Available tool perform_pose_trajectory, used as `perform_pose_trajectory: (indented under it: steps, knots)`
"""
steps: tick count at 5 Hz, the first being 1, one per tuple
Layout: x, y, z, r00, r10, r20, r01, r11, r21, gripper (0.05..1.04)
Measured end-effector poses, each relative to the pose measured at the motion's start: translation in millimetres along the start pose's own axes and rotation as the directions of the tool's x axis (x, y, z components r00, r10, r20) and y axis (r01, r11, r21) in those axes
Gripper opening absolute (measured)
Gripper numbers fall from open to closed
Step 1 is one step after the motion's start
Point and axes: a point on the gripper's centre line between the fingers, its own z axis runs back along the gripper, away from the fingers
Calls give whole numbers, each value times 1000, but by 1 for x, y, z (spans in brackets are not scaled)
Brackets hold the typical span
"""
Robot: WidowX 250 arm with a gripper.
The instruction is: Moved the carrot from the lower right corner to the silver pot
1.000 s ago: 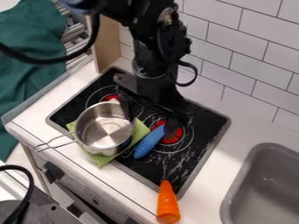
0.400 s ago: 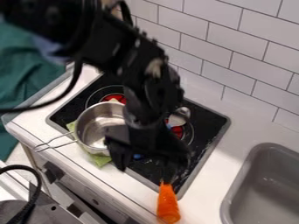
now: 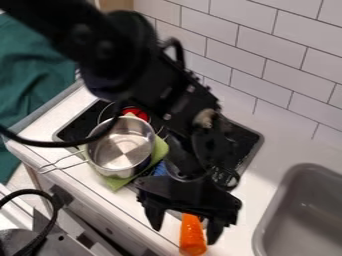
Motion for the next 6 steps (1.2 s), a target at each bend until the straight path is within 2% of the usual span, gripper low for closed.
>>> perform_pose_trajectory:
  steps: [2,3,4,5,6]
  knots:
    - [19,-16,-18,999,48,-6,-48,999,-6,1001]
    - [34,1,-30,994,102,-28,-102,995,3,1001]
    - [50,23,-47,987,147,-67,-145,989,34,1001]
    - [57,36,-60,981,166,-99,-162,986,41,1001]
    - [59,34,-63,980,166,-110,-163,986,35,952]
